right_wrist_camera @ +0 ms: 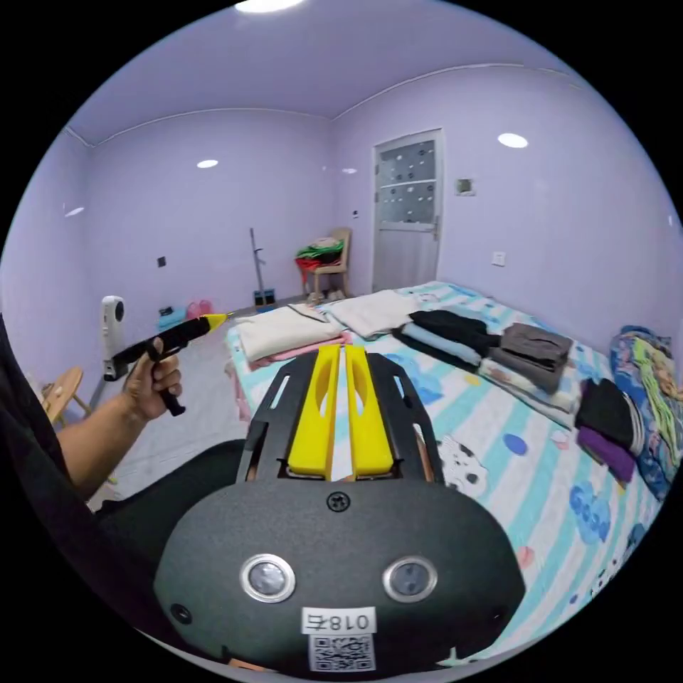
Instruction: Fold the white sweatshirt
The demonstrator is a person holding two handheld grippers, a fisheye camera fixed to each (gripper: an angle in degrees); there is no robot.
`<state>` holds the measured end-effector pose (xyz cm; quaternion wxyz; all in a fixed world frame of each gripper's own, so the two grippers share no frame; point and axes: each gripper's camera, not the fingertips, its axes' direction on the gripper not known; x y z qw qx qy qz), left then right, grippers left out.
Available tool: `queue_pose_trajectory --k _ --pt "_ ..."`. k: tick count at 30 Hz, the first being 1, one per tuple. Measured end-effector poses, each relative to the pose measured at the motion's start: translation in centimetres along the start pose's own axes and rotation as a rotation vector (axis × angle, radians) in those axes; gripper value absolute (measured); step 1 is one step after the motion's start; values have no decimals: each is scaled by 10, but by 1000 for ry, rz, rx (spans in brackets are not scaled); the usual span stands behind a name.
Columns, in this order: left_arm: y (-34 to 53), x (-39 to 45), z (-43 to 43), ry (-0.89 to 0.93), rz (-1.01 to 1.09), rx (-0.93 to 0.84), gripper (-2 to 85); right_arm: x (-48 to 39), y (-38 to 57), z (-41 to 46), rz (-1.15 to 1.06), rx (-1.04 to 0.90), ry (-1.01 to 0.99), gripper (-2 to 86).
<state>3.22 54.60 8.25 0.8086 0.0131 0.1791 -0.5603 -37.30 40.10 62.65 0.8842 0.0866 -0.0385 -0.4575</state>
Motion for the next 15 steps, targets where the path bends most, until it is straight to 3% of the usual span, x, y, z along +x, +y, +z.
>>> queue_pose_trajectory --k 7,12,15 --pt "61 -232 -32 -368 -397 192 112 -63 -60 148 -140 -153 -159 52" --pt "84 -378 1 -467 -498 80 125 -99 -72 228 -157 -242 -288 50" --pt "87 -437 16 -518 -456 36 131 -117 -66 254 -172 -249 -327 49"
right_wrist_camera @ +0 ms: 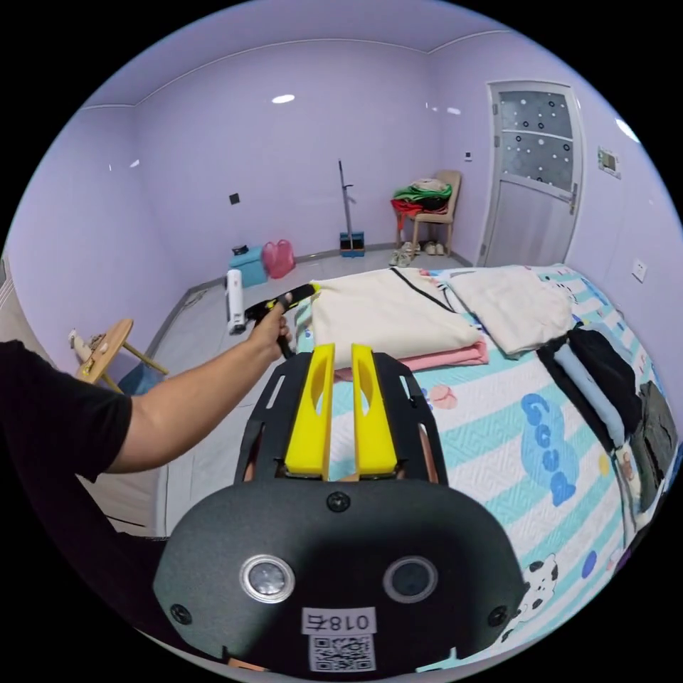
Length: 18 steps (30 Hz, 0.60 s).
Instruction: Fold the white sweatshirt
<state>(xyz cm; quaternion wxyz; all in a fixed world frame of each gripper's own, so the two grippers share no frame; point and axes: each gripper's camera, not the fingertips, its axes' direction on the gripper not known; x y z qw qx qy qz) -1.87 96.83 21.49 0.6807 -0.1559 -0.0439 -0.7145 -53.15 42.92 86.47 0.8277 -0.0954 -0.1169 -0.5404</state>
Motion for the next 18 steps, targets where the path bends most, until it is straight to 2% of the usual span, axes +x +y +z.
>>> queue_pose_trajectory --k 5,7,13,15,18 --pt "-17 -34 43 70 110 -100 105 4 9 18 -35 -26 39 33" --pt "-9 -28 29 57 184 -47 56 13 12 14 -21 -16 66 25" --pt "45 47 -21 -52 439 123 45 53 13 -6 78 34 144 37" --pt "70 78 -35 -34 544 163 44 69 8 -9 119 39 118 57" --pt "116 118 -52 73 676 181 44 107 -1 -10 259 49 -80 96"
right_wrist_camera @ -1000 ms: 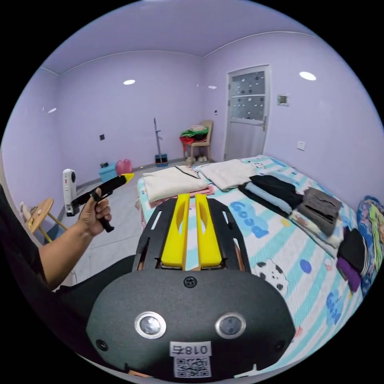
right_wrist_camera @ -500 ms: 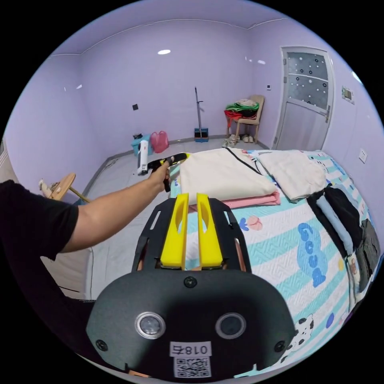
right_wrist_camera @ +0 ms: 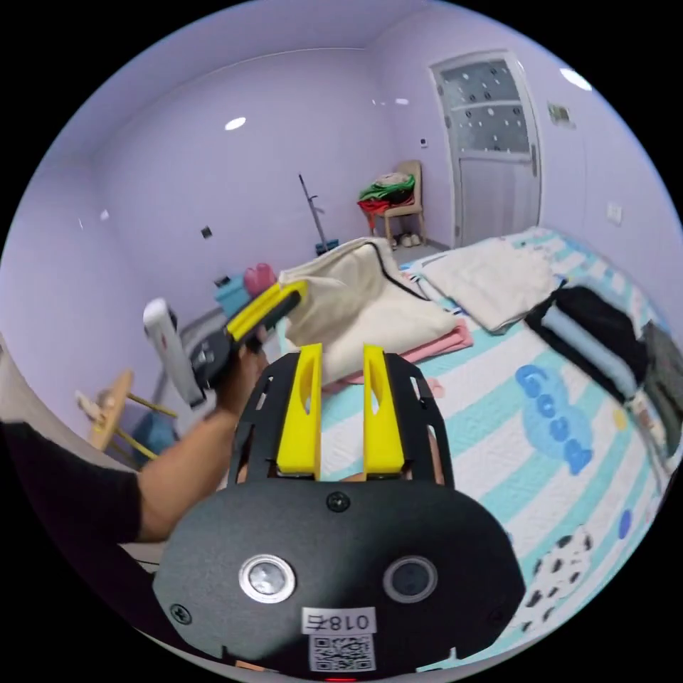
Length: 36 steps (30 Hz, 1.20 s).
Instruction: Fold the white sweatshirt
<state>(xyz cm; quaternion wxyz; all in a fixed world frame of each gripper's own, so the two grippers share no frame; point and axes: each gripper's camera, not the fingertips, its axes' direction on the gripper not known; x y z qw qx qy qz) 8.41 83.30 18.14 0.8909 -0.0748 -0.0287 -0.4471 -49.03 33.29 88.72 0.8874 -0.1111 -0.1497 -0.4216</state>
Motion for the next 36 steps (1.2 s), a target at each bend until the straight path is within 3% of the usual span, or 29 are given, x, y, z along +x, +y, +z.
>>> queue_pose_trajectory --k 2,7,15,17,21,25,31,36 --pt "10 30 -8 55 64 11 44 31 -9 -1 130 -19 -185 123" --pt "51 82 -11 252 183 -10 44 84 5 -15 329 -60 -283 130" --pt "114 58 0 508 228 -41 34 176 66 -44 645 -39 -542 74" --pt "127 34 -2 526 133 -30 24 195 77 -57 682 2 -544 60" --pt "178 -63 19 385 -404 -112 43 209 87 -98 651 136 -630 51" --pt "246 -134 72 544 -886 -207 115 211 92 -175 510 214 -659 49" --pt "294 -127 128 809 -1182 -193 184 229 147 -297 479 369 -698 50" --pt "323 -99 163 901 -1281 -247 207 230 215 -394 493 294 -530 49"
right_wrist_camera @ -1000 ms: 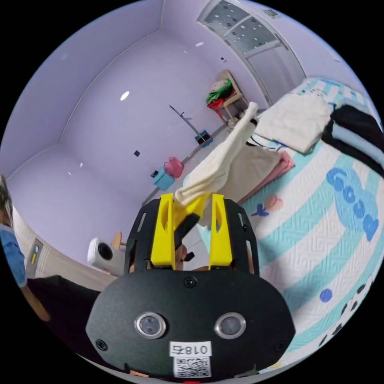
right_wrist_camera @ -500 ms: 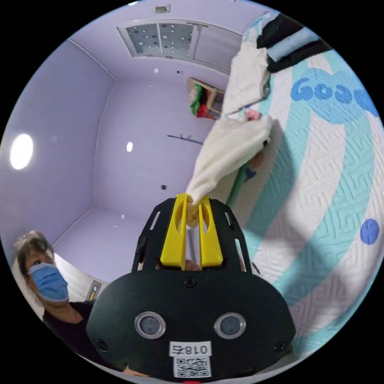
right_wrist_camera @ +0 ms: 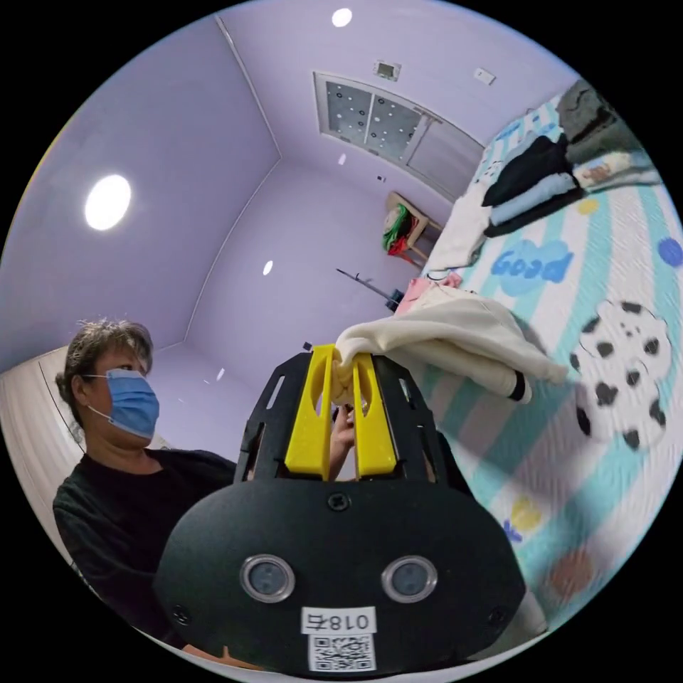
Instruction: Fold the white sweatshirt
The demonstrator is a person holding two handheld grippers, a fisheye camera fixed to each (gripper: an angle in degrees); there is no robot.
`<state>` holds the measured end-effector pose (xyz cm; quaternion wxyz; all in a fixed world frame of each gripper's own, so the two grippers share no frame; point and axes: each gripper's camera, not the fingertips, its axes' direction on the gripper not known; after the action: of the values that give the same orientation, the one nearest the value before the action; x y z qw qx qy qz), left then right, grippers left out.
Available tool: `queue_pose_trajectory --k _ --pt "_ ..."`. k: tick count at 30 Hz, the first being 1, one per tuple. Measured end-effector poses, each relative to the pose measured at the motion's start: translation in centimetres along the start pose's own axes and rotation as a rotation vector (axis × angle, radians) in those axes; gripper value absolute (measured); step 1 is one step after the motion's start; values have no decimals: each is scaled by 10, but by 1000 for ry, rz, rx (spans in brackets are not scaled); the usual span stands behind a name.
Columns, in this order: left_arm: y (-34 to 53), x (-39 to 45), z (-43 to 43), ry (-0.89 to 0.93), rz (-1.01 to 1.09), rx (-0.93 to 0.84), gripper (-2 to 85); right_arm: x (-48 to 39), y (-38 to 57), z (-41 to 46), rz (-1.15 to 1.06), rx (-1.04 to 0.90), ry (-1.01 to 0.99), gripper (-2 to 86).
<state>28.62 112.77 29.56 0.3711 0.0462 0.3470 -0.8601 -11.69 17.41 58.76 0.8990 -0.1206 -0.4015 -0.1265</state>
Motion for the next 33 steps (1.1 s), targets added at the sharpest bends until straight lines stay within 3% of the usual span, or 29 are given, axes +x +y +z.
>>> queue_pose_trajectory --k 5,9,12,18,26,30,33 --pt "-2 -27 30 -85 -45 -69 183 -19 62 -112 74 124 52 49" --pt "-8 -25 86 -144 -3 -323 41 -32 91 -164 94 209 12 49" --pt "6 23 116 -233 174 -397 29 -49 106 -202 90 270 46 50" --pt "40 161 162 -27 423 -438 36 -105 122 -290 -52 433 6 50" --pt "39 234 368 -110 580 -567 38 -74 40 -369 -47 578 80 48" --pt "43 273 476 -97 721 -568 34 -79 -17 -399 -138 575 184 49" --pt "44 258 540 -101 694 -590 35 -59 -54 -416 -148 526 274 51"
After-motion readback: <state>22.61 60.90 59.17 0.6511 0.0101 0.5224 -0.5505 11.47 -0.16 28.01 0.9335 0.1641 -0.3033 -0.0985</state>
